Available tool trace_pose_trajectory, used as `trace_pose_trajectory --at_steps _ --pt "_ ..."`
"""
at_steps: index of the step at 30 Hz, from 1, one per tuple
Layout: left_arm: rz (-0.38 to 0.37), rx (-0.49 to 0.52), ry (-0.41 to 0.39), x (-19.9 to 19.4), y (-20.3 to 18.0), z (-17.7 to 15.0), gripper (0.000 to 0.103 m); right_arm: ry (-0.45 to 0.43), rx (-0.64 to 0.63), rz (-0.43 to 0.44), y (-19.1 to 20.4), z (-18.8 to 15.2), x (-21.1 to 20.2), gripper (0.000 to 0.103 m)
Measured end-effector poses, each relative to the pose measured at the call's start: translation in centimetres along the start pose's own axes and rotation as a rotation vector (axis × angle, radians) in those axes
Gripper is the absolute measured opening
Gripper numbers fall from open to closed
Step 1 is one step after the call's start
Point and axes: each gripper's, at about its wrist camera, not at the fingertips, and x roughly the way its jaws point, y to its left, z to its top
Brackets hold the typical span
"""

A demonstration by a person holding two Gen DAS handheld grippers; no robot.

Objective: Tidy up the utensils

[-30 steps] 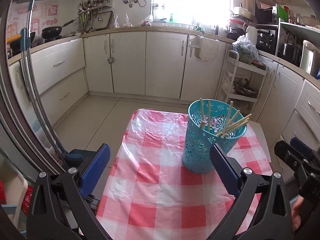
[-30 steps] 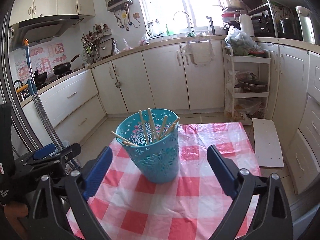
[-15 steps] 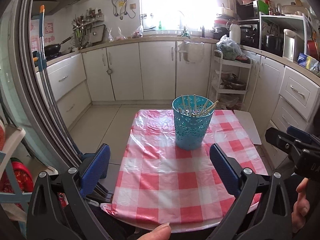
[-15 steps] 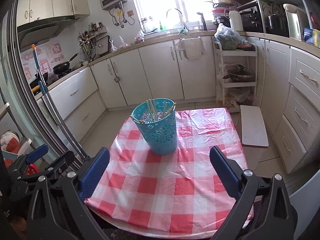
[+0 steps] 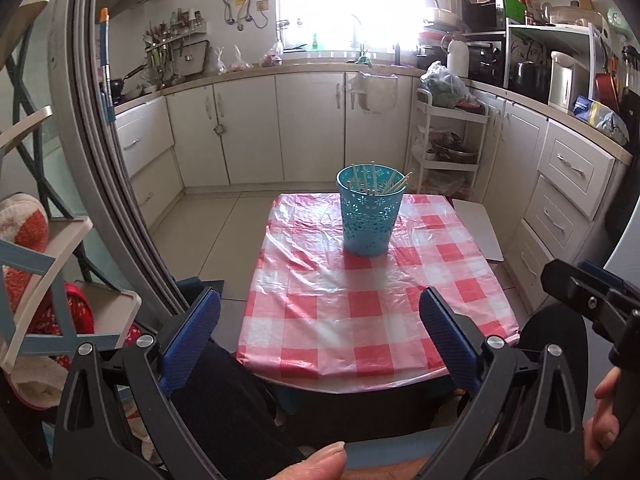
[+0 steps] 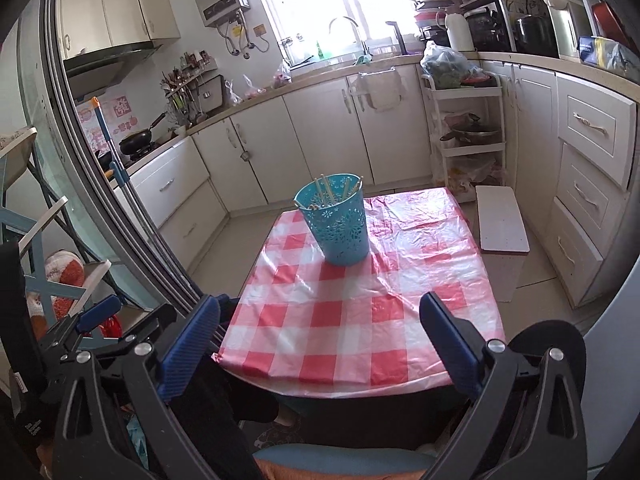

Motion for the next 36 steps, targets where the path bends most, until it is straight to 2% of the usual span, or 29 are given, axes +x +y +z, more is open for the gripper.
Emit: trace_pose_trajectory --at_steps 6,14,36 --pt "0.068 -0.027 -0.019 -1.7 0.9 -0.8 0.096 -0.018 -0.038 -0.006 1.6 -2.0 -1.5 0.096" --pt "0.095 -0.041 -0.048 -3.1 1.2 -1.0 0.096 -0.049 -0.055 -0.009 2.2 -2.4 -2.7 0.096" --pt "0.112 -0.046 -0.076 -4.4 1.4 -1.0 0.096 -0.058 -0.081 -0.006 3.1 -2.7 -3.0 0.096"
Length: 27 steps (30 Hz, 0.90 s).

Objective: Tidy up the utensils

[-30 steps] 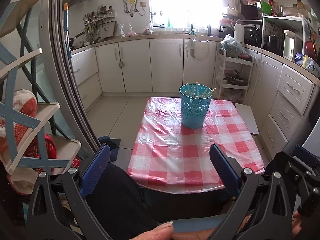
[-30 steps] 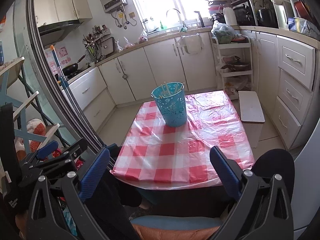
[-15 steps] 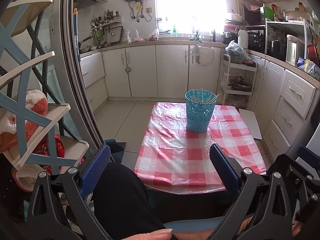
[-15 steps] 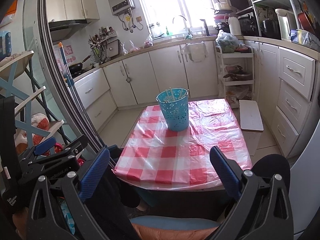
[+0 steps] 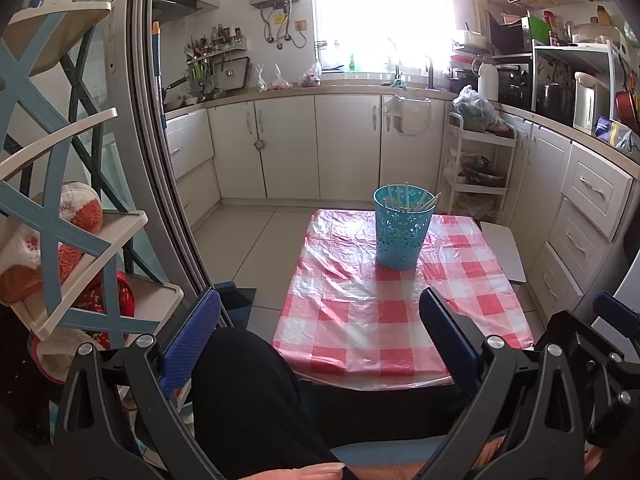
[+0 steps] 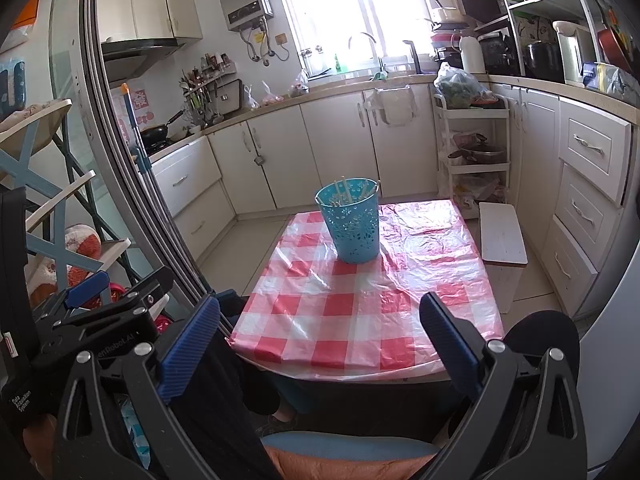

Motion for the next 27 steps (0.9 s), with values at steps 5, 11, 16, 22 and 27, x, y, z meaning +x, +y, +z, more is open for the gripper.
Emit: trace_pose_trajectory --at_steps 5,11,16,22,27 --pt "0.001 -0.001 -0.002 -0.08 -0.03 0.02 0.096 -0.004 -0.001 0.002 0.06 0.04 -0.15 0.096" --pt "0.002 -0.001 -0.007 -0.41 0.06 0.0 0.096 -0.007 -0.002 0.004 0.15 0.06 -0.32 0.096" --pt "0.0 -0.001 -0.006 -0.36 0.06 -0.02 0.096 -0.006 -0.001 0.003 0.16 0.03 -0.29 0.096" --pt "0.001 0.0 -0.007 -0.45 0.07 -0.02 0.096 -0.003 0.001 0.006 0.19 0.09 -0.45 0.096" --pt "0.003 0.0 -0.006 -0.57 0.48 0.0 0.096 0.003 0.011 0.009 0.14 0.18 -0.75 0.096"
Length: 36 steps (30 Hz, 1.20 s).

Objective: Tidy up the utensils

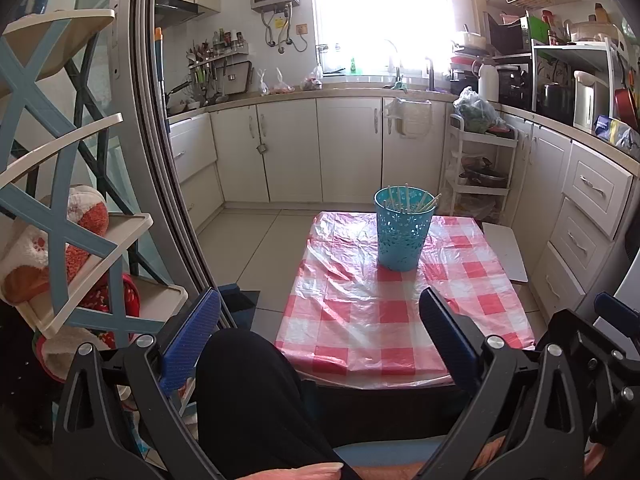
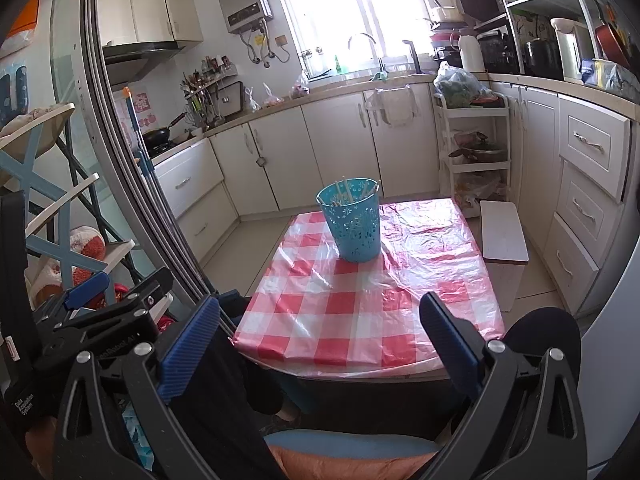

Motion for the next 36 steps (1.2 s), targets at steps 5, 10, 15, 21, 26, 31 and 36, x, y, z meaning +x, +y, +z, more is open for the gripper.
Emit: trace_pose_trajectory --at_steps 5,10,15,21,26,31,36 --pt "0.001 0.001 0.001 0.0 0.0 0.0 0.096 0.002 0.001 0.001 -0.1 0.0 0.0 0.096" --pt "0.002 0.0 0.005 0.1 0.2 -0.1 0.096 0.011 0.003 0.003 -0.2 -0.2 0.4 0.096" --pt "0.002 0.0 0.013 0.6 0.4 -0.3 0.096 0.022 0.005 0.001 -0.2 -0.3 0.8 0.096" --pt "-0.004 0.001 0.027 1.3 0.3 -0.4 0.096 0.033 0.009 0.001 -0.3 -0.4 1.1 0.096" --pt "-0.007 0.005 0.04 1.8 0.1 -0.5 0.096 0.045 0.014 0.001 -0.5 -0.5 1.5 0.096" --pt "-0.036 -0.013 0.057 2.5 0.0 -0.6 0.096 0.065 0.018 -0.002 -0.7 -0.6 2.1 0.096" --pt "-0.047 -0.031 0.04 3.4 0.5 -0.9 0.096 0.092 0.028 0.0 -1.1 -0.8 3.2 0.096"
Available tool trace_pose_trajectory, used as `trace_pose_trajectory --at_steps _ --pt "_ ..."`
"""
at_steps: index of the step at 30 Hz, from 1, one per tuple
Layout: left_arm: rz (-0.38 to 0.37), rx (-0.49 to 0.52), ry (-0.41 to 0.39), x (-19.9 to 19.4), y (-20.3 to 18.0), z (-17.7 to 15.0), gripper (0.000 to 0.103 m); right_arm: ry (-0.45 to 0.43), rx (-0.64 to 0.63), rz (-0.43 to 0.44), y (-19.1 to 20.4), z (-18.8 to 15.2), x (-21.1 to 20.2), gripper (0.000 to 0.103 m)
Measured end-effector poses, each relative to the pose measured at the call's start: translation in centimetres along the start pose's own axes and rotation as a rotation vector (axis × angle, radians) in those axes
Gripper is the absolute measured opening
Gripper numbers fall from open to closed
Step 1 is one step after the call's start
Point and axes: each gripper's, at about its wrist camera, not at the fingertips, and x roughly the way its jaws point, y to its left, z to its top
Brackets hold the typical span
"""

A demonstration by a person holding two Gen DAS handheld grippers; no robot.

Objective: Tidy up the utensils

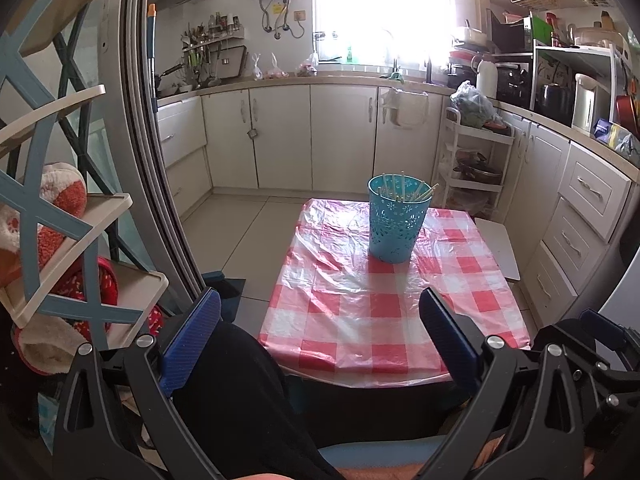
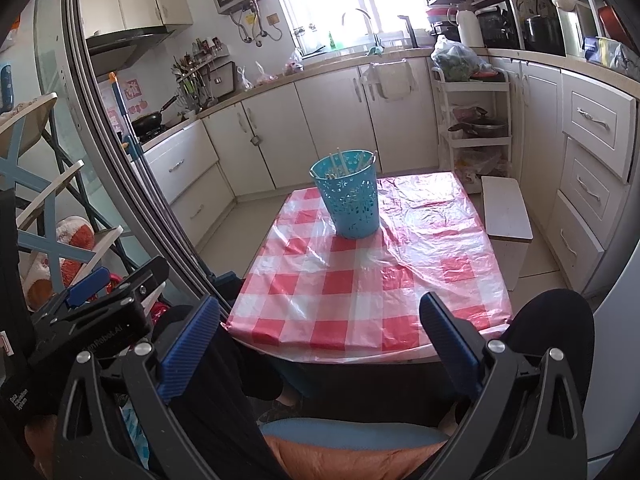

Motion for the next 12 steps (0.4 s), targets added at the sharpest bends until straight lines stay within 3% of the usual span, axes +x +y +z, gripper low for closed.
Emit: trace_pose_trajectory --at_steps 7,12 --pt "0.019 0.045 0.082 4.5 -0.7 0.1 0.096 0.018 -0.012 -0.053 -1.7 0.8 3.6 0.096" --pt "0.008 0.037 0.145 8.3 -1.1 0.6 0.096 0.062 0.025 -0.126 -5.4 3.0 9.6 0.096"
